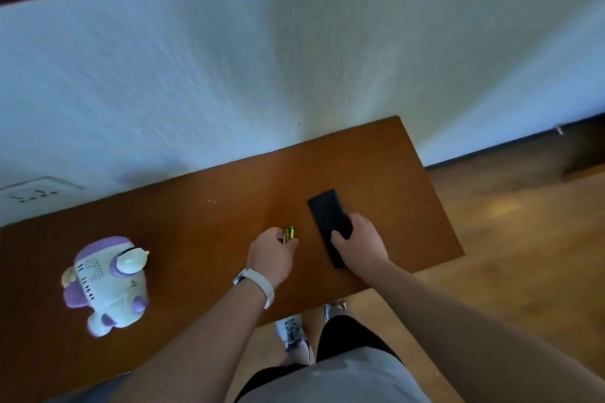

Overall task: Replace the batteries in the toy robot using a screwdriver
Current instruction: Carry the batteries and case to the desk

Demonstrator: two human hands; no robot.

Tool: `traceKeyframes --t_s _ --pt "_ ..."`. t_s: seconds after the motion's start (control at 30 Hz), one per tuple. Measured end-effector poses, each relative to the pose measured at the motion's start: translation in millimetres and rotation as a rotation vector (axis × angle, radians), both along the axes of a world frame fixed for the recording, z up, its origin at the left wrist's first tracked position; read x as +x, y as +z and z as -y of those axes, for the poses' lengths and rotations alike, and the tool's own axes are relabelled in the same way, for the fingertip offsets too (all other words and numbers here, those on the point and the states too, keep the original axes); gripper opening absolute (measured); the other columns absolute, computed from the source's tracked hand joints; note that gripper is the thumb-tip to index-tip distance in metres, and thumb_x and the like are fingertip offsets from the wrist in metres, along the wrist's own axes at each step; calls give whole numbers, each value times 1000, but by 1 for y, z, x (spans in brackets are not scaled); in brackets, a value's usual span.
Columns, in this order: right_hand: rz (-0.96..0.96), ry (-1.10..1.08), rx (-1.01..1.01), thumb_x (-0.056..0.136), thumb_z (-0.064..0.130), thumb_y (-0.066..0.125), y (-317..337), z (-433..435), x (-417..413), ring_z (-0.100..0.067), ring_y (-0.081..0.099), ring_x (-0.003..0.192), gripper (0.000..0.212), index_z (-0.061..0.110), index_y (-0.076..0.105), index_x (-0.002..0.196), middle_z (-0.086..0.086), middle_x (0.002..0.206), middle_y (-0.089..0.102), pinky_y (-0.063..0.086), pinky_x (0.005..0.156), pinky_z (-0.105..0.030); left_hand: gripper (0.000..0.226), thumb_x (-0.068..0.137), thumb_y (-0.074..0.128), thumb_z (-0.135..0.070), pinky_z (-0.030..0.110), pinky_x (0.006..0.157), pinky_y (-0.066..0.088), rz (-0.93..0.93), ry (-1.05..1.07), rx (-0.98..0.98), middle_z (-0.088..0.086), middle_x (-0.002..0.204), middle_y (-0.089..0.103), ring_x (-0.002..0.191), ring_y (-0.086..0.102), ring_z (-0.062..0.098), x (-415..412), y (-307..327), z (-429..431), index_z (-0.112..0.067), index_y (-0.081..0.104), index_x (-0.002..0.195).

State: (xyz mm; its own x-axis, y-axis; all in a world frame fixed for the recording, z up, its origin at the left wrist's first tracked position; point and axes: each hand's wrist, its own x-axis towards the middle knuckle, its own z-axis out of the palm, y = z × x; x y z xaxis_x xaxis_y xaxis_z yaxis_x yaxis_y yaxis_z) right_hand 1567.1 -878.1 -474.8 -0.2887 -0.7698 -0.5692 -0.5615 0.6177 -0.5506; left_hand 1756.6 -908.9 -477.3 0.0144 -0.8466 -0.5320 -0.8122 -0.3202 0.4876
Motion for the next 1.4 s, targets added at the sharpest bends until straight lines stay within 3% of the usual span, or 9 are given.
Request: traceKeyframes --t_s 0.23,0.47,0.63,0.83,1.0,1.13,1.4 --pt "-195 54 -9 90 54 53 -9 -1 -4 -15 44 101 41 26 50 120 5 106 40 53 75 -36 22 92 70 -37 28 69 39 -20 -5 -71 -1 98 56 87 55 18 6 1 -2 -19 61 102" --pt "-223 85 -20 92 55 46 -12 -8 -7 -14 42 100 36 29 49 116 7 104 40 44 72 -32 34 96 65 -33 25 78 41 -53 15 -108 -2 109 59 94 52 11 8 2 -7 -14 63 123" --pt "-347 168 -106 94 53 37 0 -12 -13 -12 40 93 34 29 52 113 7 103 46 42 73 -31 31 98 61 -33 23 75 41 -43 -57 -165 -1 113 63 103 60 15 18 12 -9 -16 64 123" --pt "-453 252 -193 96 56 28 21 -18 -18 -19 45 123 45 31 52 126 5 131 52 41 99 -40 35 99 60 -35 20 81 41 2 -187 -245 -2 130 63 117 59 14 35 25 -8 -18 62 130" --pt "-530 280 -216 96 58 29 39 -34 -17 -20 38 135 51 32 46 135 6 143 48 35 109 -42 37 97 62 -32 20 87 42 3 -338 -351 1 134 62 122 58 16 42 35 -14 -17 62 131" --pt "-598 261 -234 96 59 27 58 -60 -18 -19 36 138 52 33 44 138 7 145 46 33 111 -44 42 98 59 -36 25 98 40 -7 -488 -426 2 142 57 133 51 18 39 44 -19 -18 58 136" --pt "-773 166 -237 97 57 32 95 -113 -38 -19 44 134 46 34 47 134 8 139 53 37 107 -43 44 99 58 -34 41 105 45 -92 -723 -585 8 144 56 135 50 24 -8 87 -33 -13 58 138"
